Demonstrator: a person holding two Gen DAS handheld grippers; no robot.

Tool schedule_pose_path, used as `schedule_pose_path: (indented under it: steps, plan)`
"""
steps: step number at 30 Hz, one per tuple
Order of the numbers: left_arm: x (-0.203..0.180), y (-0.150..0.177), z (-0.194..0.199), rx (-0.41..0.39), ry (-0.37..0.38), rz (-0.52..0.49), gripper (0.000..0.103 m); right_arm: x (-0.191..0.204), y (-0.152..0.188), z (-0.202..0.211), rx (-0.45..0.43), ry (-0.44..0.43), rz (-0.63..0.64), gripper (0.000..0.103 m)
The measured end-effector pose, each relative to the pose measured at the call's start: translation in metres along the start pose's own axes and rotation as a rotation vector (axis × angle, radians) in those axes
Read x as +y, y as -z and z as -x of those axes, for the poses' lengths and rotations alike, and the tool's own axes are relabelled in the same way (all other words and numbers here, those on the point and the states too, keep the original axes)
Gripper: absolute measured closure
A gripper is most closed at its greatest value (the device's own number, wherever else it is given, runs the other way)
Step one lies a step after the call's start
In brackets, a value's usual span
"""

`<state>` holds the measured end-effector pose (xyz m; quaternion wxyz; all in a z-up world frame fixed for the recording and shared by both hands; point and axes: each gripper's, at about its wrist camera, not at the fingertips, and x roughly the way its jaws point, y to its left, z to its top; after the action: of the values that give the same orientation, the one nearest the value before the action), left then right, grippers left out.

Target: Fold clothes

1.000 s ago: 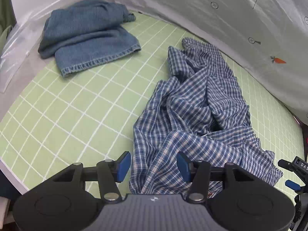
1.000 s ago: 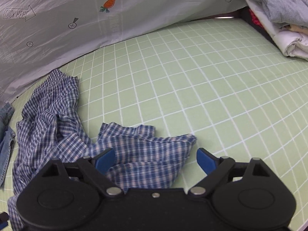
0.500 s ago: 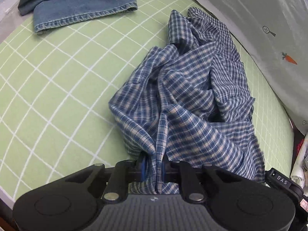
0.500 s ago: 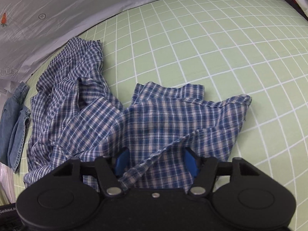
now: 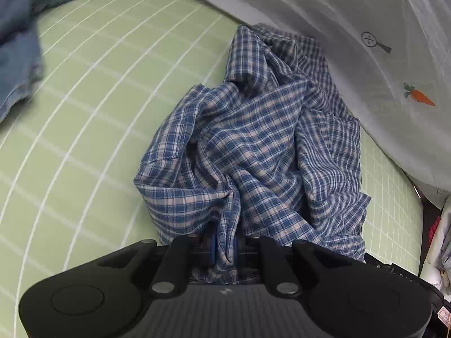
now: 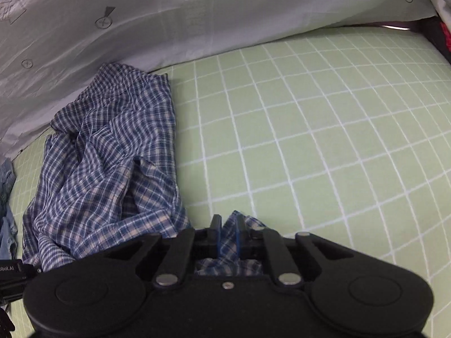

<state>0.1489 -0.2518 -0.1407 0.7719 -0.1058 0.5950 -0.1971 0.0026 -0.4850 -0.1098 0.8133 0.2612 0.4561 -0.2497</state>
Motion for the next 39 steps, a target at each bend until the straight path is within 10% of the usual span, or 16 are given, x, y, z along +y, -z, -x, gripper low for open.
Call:
schedule_pose_path:
  steps: [7,20,29,39]
  plan:
    - [-0.007,0.018,0.027,-0.070,-0.031,-0.081,0.095,-0.017,0.010,0.028,0.001,-0.056,-0.168,0.029]
    - [0.042,0.096,0.120,-0.129,-0.125,-0.017,0.093,-0.015,0.126,0.068,0.172,-0.083,0.046,0.045]
    - [0.016,0.096,0.118,-0.146,-0.079,-0.037,0.049,-0.054,0.105,0.103,-0.014,-0.004,-0.104,0.010]
    - [-0.012,0.080,0.091,-0.111,-0.054,-0.045,0.042,-0.086,0.068,0.055,0.069,0.020,-0.200,0.007]
